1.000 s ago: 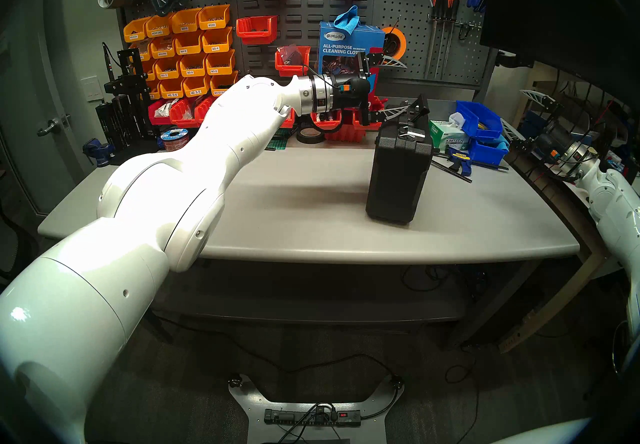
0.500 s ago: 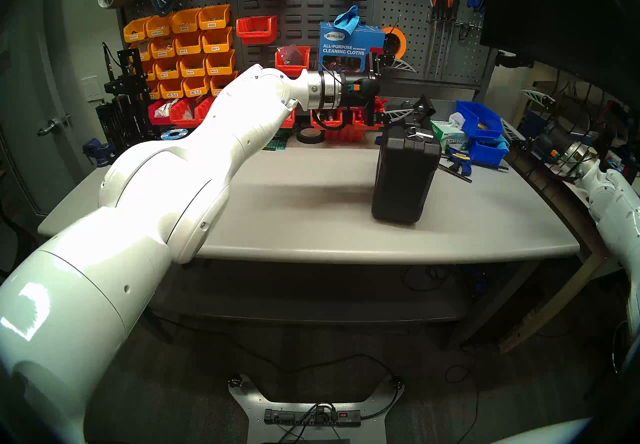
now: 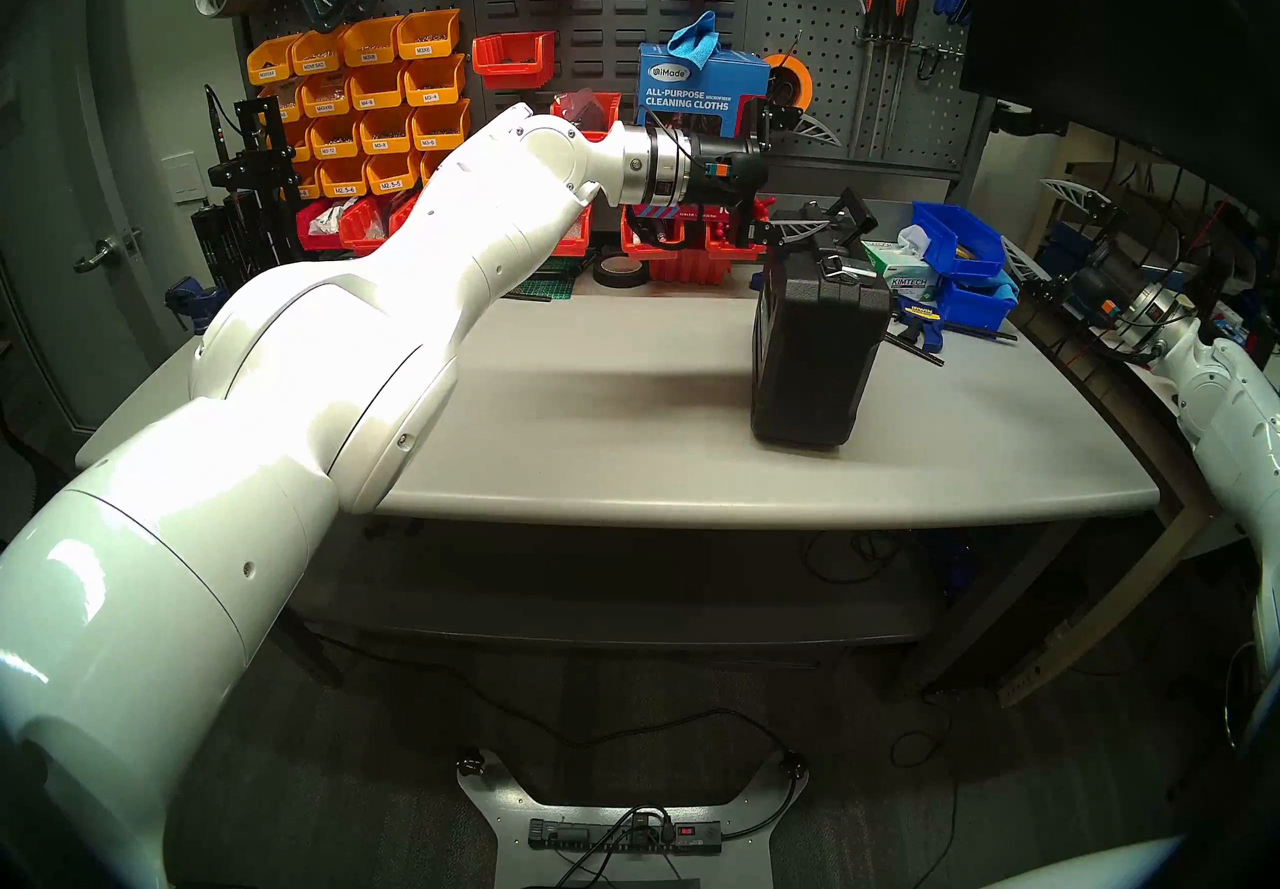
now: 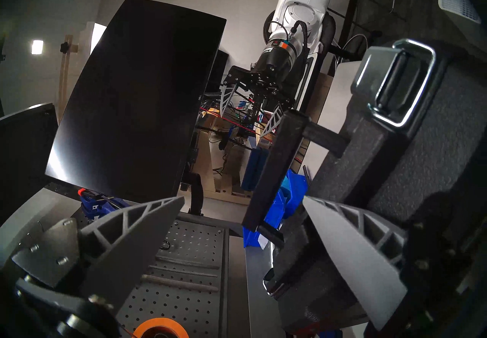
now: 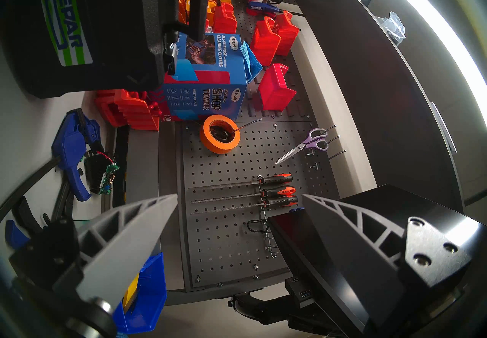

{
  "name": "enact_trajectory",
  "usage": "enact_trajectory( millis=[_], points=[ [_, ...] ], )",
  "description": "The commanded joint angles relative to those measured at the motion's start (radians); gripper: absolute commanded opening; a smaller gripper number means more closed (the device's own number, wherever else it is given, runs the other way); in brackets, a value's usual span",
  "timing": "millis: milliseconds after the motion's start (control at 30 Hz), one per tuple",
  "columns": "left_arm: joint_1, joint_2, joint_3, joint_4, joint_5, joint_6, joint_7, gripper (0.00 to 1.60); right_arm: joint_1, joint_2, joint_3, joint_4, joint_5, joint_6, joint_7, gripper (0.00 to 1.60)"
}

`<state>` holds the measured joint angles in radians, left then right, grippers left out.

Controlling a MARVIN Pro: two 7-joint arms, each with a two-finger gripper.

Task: Open the tool box

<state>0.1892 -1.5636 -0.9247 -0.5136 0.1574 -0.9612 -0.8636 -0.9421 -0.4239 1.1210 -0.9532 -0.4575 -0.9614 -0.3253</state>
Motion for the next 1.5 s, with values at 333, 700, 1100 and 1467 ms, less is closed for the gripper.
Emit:
enact_trajectory(
  millis=[333, 700, 1100, 1467],
  points=[
    [-0.095, 0.018, 0.030, -0.017, 0.031, 0.001, 0.004, 1.60, 0.007, 0.008, 0.008, -0.004, 0.003, 0.002, -0.008, 1.60],
    [-0.104, 0.008, 0.038, -0.028, 0.034, 0.001, 0.003, 1.60, 0.007, 0.008, 0.008, -0.004, 0.003, 0.002, -0.008, 1.60],
    [-0.101, 0.003, 0.059, -0.056, 0.030, 0.001, -0.011, 1.60, 0.007, 0.008, 0.008, -0.004, 0.004, 0.002, -0.008, 1.60],
    [-0.091, -0.010, 0.099, -0.076, 0.030, 0.001, -0.006, 1.60, 0.007, 0.008, 0.008, -0.005, 0.004, 0.002, -0.008, 1.60]
  ],
)
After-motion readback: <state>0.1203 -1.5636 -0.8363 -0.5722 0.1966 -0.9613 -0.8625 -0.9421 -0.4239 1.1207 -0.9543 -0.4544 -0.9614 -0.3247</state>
